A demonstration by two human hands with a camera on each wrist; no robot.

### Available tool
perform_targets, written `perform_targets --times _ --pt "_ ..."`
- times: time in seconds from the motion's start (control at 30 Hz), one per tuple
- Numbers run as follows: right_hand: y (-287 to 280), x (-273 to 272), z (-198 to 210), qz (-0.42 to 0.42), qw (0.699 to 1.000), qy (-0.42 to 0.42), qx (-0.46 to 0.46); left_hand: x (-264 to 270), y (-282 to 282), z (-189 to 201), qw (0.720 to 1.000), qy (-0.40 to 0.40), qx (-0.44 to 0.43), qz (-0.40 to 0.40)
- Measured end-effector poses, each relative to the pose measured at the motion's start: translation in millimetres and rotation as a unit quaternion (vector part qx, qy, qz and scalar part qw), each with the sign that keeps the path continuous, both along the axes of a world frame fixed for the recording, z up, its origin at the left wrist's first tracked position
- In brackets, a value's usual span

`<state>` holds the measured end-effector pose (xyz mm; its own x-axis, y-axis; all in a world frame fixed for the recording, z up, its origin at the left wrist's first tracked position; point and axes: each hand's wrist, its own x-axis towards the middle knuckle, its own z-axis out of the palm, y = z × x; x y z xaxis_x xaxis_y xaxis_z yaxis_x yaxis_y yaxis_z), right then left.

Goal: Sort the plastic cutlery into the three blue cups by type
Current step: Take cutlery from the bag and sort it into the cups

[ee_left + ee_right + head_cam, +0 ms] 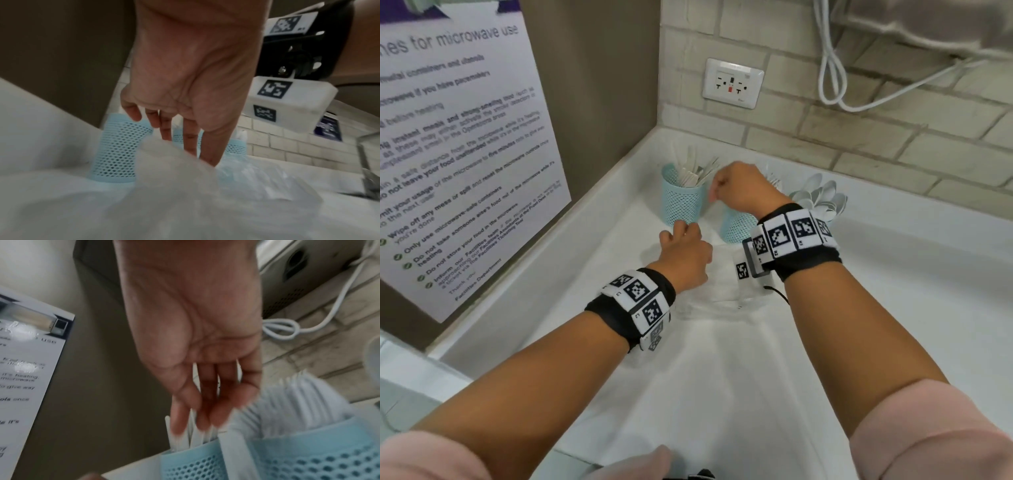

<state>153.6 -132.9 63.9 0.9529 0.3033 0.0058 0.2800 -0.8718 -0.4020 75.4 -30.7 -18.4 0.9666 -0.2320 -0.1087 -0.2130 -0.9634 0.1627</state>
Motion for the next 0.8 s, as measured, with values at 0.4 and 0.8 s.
perform_targets --times 0.4,0.8 --pt "-58.5 -53.5 -48.2 -0.006 0.927 0.238 -0.289 -13.3 -36.4 -12.8 0.987 0.066 -0.100 -0.108" --pt "-82.0 -80.3 -83.0 -0.093 0.928 0.239 -0.269 -14.7 -27.9 -23.4 0.987 0.123 -0.039 -0.096"
